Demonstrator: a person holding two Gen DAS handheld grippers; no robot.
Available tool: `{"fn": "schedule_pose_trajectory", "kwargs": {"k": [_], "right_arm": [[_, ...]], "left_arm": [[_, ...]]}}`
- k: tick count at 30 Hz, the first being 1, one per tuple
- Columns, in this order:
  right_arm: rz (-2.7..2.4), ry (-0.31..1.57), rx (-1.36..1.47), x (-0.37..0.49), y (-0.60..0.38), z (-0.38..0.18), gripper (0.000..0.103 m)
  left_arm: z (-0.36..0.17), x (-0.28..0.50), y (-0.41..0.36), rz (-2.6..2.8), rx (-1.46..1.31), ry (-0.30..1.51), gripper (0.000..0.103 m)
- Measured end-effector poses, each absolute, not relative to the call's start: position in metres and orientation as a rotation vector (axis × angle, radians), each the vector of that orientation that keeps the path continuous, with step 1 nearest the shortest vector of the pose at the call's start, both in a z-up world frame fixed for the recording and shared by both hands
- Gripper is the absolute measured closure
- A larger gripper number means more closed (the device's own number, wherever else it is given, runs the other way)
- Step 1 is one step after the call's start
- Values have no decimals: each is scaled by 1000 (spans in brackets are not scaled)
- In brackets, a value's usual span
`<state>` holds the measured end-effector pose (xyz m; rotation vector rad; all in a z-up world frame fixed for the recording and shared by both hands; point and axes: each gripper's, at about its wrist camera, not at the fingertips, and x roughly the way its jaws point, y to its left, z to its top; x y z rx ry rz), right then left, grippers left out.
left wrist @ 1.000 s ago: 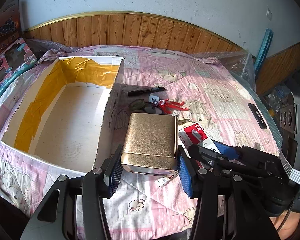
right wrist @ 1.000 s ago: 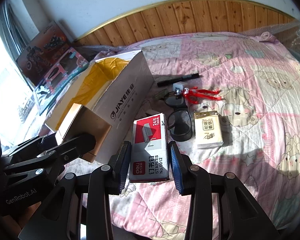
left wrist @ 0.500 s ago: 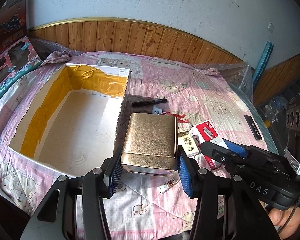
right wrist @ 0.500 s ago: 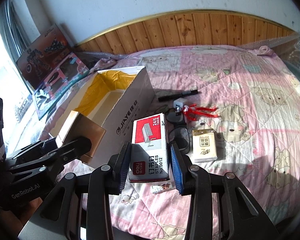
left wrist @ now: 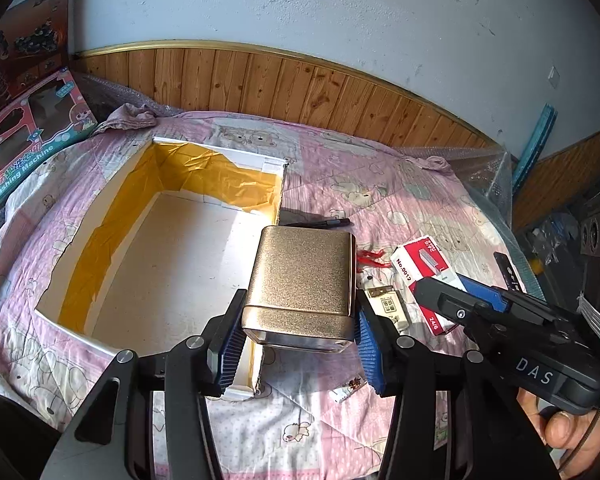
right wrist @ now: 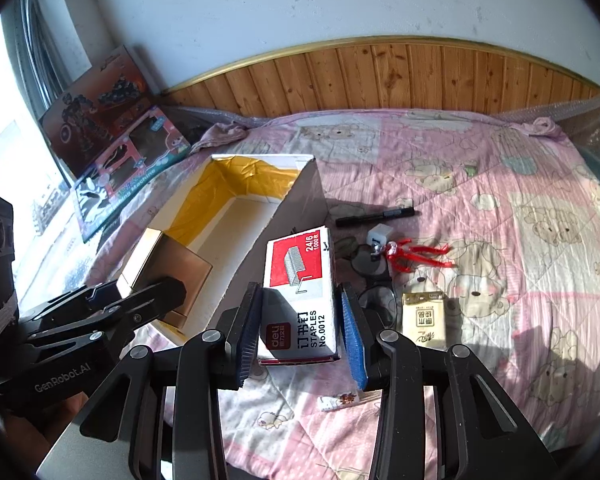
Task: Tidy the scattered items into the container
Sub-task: 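Lift and carry the gold tin and staples box over the yellow-lined box with both tools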
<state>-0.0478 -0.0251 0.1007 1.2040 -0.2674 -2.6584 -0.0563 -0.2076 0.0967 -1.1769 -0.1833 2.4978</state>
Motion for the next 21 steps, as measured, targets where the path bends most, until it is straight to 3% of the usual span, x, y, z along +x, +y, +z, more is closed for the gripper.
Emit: {"fn": "schedule_pose_trajectory", "kwargs": {"k": [21], "right_arm": [[-2610,-168,1173,-78,-69,117,63]], "left_arm": [[103,-79,-249,2564,-1190,-244,52]]}}
